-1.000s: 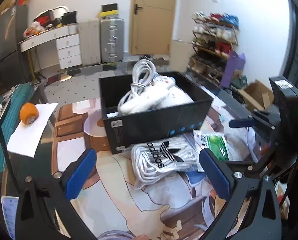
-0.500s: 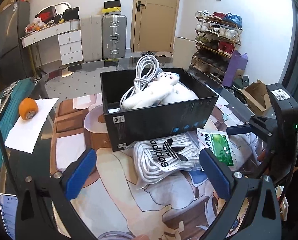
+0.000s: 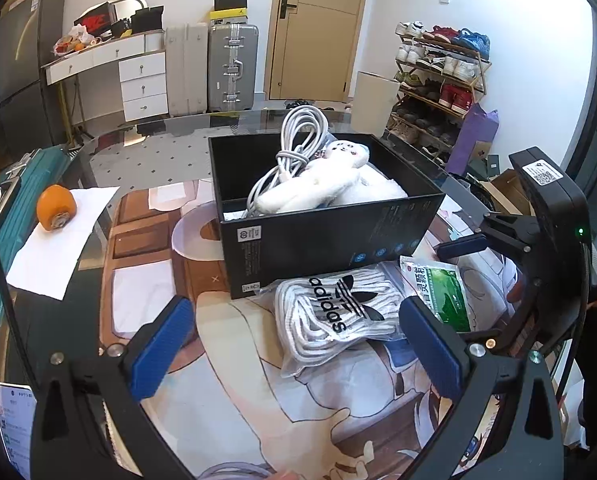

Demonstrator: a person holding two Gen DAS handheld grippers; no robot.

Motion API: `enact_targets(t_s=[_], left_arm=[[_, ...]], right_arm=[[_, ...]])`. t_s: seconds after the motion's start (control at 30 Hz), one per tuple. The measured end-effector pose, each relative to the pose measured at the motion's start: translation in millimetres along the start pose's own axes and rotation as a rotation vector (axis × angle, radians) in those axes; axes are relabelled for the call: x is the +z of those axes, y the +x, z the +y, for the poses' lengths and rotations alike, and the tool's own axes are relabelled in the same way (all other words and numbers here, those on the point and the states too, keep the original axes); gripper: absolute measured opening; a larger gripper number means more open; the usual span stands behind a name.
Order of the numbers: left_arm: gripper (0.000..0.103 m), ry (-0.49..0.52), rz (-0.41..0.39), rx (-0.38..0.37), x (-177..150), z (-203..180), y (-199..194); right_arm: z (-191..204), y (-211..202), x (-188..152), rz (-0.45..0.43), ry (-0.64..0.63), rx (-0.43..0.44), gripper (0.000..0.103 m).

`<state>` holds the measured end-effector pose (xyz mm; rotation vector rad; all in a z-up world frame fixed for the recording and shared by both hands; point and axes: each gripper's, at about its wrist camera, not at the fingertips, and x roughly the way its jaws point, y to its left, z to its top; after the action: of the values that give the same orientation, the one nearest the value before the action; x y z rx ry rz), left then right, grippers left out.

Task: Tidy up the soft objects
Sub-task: 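Close the right gripper on the green medicine packet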

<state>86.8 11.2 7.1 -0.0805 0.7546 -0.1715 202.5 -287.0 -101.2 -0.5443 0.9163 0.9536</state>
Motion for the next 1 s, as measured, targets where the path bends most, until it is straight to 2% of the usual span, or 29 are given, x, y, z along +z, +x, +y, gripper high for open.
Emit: enact_targets(t_s=[0.33, 0.43, 0.5, 0.63, 1.0], left_arm=[[0.103, -0.014, 0.003, 0.001, 0.7, 1.9, 0.3], [0.103, -0.013, 0.003, 0.002, 0.8, 1.8, 0.6], [0.103, -0.012, 0.003, 0.002, 0.7, 1.4, 0.6], [0.103, -0.009, 0.006, 0.001, 0.0, 1.2, 1.8], [0.103, -0.002, 0.009, -0.007, -1.0, -2.6, 1.8]], right_arm=[[2.2, 0.5, 2.1, 0.005, -0.016, 0.006, 0.101], [4.4, -2.1, -1.5, -0.004, -0.025, 0.014, 0.096], [6.9, -5.0, -3.0, -0.012, -0.033, 0.020, 0.087], [10.4, -11.4, -8.3, -0.018, -0.037, 0.023, 0.077], [23.5, -25.8, -29.2, -0.041, -0.008, -0.004, 0.065]])
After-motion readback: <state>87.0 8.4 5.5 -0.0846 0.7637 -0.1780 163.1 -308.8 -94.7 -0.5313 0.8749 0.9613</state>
